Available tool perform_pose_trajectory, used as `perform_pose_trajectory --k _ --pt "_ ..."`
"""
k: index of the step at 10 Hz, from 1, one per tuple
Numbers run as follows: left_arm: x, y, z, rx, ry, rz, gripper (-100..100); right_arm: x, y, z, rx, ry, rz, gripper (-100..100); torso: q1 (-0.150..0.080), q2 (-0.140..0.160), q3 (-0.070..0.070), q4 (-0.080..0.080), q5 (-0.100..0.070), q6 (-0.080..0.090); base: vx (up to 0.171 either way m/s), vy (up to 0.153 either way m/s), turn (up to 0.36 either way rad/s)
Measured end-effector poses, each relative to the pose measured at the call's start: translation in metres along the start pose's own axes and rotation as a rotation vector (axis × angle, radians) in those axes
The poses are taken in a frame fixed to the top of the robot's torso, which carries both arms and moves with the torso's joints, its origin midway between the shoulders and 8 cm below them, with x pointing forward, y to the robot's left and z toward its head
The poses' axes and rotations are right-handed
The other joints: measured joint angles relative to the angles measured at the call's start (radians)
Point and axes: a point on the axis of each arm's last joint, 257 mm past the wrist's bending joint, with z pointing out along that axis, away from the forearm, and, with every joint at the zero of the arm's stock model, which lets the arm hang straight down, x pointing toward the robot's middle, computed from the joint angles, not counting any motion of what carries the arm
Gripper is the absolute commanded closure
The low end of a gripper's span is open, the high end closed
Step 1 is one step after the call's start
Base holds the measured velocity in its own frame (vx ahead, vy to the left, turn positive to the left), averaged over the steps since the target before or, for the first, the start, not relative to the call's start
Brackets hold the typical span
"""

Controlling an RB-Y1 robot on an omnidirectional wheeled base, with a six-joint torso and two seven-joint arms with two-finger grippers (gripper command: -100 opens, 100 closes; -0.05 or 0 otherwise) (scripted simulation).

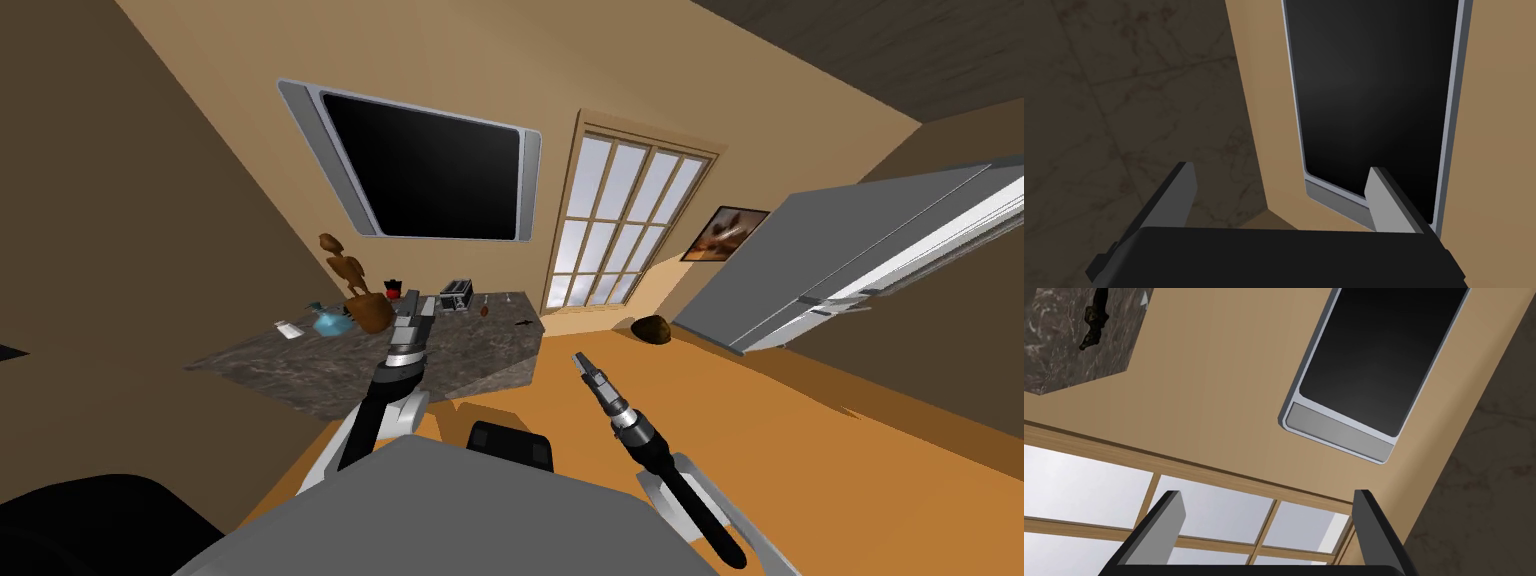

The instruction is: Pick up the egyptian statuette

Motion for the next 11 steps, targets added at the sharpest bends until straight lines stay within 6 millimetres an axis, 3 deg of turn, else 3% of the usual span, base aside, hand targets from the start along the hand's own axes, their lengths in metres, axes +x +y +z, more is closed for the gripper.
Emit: perform_pose_trajectory --k 3,10,11 --pt "0.0 0.0 0.0 0.0 0.0 0.0 0 0.02 -0.028 -0.019 0.067 0.106 -0.043 -100 0.001 0.0 0.0 0.0 0.0 -0.001 0.014 0.027 0.143" --pt "0.0 0.0 0.0 0.0 0.0 0.0 0 0.03 -0.087 -0.075 0.221 0.342 -0.153 -100 0.002 -0.001 -0.001 0.0 0.001 0.0 0.026 0.045 0.194" --pt "0.0 0.0 0.0 0.0 0.0 0.0 0 0.032 -0.1 -0.091 0.252 0.384 -0.171 -100 0.003 -0.002 -0.001 0.0 0.001 0.0 0.028 0.038 0.133"
